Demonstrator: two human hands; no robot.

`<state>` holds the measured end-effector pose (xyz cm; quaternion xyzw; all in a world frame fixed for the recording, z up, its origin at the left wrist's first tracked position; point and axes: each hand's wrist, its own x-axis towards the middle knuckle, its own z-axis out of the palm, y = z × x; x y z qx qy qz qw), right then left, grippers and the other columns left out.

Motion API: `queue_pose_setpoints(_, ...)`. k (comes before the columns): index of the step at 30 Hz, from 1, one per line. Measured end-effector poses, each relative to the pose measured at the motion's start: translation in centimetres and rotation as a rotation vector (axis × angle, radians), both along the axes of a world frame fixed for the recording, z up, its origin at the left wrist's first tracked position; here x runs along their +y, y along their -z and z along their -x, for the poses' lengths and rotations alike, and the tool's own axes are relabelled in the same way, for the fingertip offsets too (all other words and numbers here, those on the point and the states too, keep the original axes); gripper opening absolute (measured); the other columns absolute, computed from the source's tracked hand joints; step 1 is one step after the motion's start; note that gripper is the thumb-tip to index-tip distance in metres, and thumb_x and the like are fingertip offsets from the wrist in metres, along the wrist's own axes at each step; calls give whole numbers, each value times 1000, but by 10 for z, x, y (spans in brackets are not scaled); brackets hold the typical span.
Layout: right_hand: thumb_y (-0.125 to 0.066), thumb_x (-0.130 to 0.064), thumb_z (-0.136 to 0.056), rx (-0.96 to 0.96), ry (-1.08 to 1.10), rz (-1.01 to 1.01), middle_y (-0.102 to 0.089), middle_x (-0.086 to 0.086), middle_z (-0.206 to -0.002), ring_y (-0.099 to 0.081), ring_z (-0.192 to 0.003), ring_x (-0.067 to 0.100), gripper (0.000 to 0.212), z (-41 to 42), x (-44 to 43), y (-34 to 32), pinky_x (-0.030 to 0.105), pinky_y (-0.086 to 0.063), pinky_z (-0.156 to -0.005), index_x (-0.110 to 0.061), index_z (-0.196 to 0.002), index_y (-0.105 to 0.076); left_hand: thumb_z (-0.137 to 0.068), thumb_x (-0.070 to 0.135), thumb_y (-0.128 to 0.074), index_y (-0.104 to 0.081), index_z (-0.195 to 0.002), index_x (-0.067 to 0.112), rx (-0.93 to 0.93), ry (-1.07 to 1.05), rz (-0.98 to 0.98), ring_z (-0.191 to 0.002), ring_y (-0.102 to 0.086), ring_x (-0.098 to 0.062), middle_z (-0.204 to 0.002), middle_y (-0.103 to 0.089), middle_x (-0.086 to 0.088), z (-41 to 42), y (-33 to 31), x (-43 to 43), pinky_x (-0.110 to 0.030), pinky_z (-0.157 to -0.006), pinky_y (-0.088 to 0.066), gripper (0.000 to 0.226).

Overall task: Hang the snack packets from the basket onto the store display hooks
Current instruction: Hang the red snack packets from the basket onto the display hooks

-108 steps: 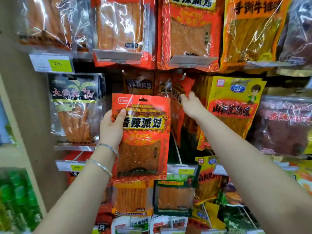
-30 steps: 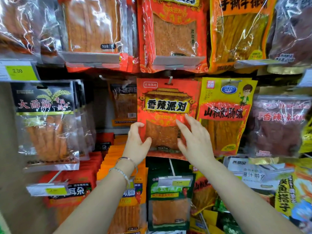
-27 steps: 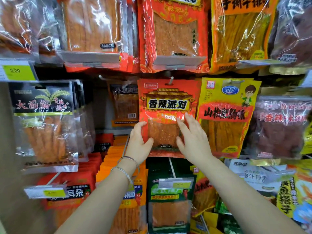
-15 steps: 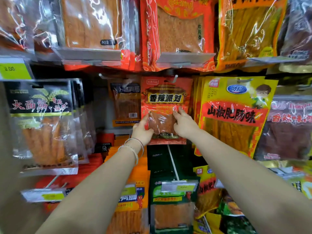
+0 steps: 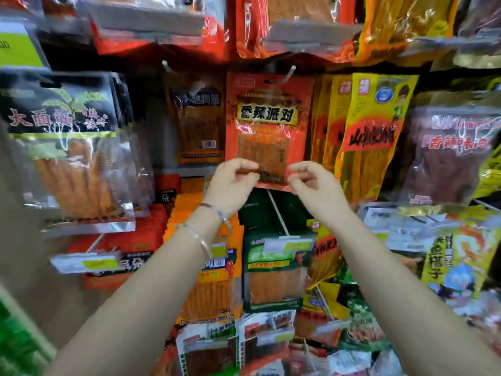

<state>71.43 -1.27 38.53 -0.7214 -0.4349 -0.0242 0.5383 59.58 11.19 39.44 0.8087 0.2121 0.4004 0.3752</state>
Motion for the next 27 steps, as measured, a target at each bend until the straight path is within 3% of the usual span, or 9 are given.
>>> queue_pose_setpoints(5,-55,-6,-91,191,-9,-34,-60,-7,-84,-60,-81,14,20,55,-71,82,31,-47,-80,-24,-99,-56,-88,2,-58,-59,-84,30,-49,207,173,-76,-57,-4,-85,-62,12,64,67,-66,-18,-73,-46,28)
queue_pose_setpoints(7,-55,-1,-91,289,20,4,-61,0,-89,-59,-83,12,23,76,-101,130,28,-46,-81,-23,-97,-56,-89,-3,-55,-63,-91,19,15,229,257,-76,-58,1,-86,-61,11,95,113,-84,-15,-71,-47,23)
queue_pose_setpoints(10,-54,8,-88,428,29,167,-58,7,-86,-56,-74,8,24,110,-143,207,28,-46,-76,-14,-97,-57,-90,-5,-52,-63,-99,1,218,179,434,-77,-60,4,-84,-62,2,141,199,-111,-12,-71,-47,16)
queue_pose_setpoints(14,-53,6,-89,688,1,556,-50,13,-79,-50,-73,23,16,160,-194,299,41,-46,-76,-5,-101,-55,-95,16,-51,-57,-96,16,711,3,745,-89,-54,-19,-95,-58,-6,207,319,-166,-23,-74,-45,6)
queue_pose_setpoints(18,-52,3,-91,926,-8,907,-53,13,-80,-50,-64,19,26,202,-258,358,18,-43,-54,6,-117,-51,-95,16,-50,-53,-92,13,933,-104,990,-86,-53,-21,-92,-56,-9,288,389,-251,-30,-77,-47,5)
queue_pose_setpoints(20,-54,-6,-92,922,-73,1119,-59,16,-97,-55,-69,17,26,223,-291,378,18,-45,-59,-2,-118,-52,-94,15,-49,-53,-79,13,982,-173,1154,-72,-51,-21,-80,-54,-8,327,402,-297,-25,-60,-40,17)
queue_pose_setpoints(22,-55,-11,-92,873,-144,1278,-60,17,-112,-61,-80,21,28,243,-320,395,28,-49,-74,-5,-119,-53,-93,17,-48,-55,-67,14,1008,-218,1240,-67,-51,-18,-73,-55,-6,362,407,-339,-26,-61,-39,28)
queue_pose_setpoints(25,-56,-5,-87,741,-203,1432,-59,27,-115,-58,-103,38,30,269,-347,410,42,-47,-92,8,-113,-57,-93,22,-50,-69,-92,9,924,-436,1279,-88,-60,-23,-89,-64,-5,405,406,-370,-30,-85,-47,23)
queue_pose_setpoints(27,-57,-2,-82,661,-249,1471,-60,28,-111,-56,-104,39,27,278,-349,412,41,-44,-89,14,-104,-60,-93,19,-52,-66,-99,7,711,-625,1407,-82,-62,-23,-91,-66,-8,427,403,-378,-32,-82,-51,20)
